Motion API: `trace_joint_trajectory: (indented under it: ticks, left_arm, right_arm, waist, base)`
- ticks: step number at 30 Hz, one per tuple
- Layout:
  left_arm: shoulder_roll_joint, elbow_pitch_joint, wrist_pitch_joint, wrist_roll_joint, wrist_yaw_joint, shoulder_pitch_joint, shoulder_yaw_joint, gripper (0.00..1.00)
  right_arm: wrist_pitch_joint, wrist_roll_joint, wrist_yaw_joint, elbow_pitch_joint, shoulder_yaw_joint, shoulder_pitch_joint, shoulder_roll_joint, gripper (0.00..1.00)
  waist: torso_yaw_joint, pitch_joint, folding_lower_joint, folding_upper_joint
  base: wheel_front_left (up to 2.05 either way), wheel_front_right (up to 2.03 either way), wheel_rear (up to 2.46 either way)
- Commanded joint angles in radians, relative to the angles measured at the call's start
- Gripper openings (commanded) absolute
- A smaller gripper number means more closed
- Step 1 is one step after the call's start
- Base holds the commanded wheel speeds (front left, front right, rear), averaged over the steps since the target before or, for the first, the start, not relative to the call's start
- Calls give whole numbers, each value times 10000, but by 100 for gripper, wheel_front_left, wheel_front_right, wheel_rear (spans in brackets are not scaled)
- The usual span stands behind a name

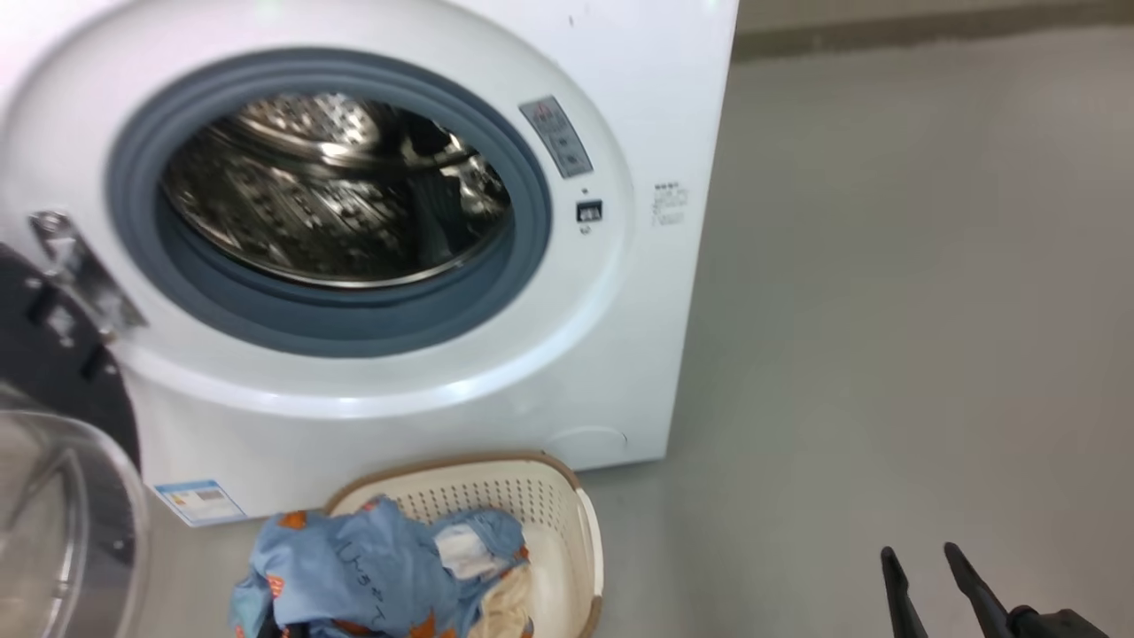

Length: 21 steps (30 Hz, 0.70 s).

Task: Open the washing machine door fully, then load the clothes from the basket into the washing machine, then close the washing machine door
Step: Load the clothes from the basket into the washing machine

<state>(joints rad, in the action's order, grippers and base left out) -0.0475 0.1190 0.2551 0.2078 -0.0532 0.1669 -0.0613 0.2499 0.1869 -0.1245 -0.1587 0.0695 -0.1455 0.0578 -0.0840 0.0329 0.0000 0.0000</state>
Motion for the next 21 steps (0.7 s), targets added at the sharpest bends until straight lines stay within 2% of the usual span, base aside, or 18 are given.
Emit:
trace_joint_trajectory:
  ticks: [1,8,21]
  left_arm:
    - [-30,-379,66,-25,-73,-73,199,0]
    - [-29,-885,66,9,-386,221,68,0]
    - [-28,-1079,66,41,-513,257,73,0]
  right_arm:
    - [118,4,-62,242,-151,-1,162,100]
    - [118,31,-62,220,-224,-109,212,100]
    - [118,56,-62,221,-305,-58,266,100]
  waist:
    - [585,-859,0,0]
    - [860,-1161,0,0]
    - [1040,-1128,0,0]
  base:
    - [0,0,0]
    - [0,0,0]
    - [0,0,0]
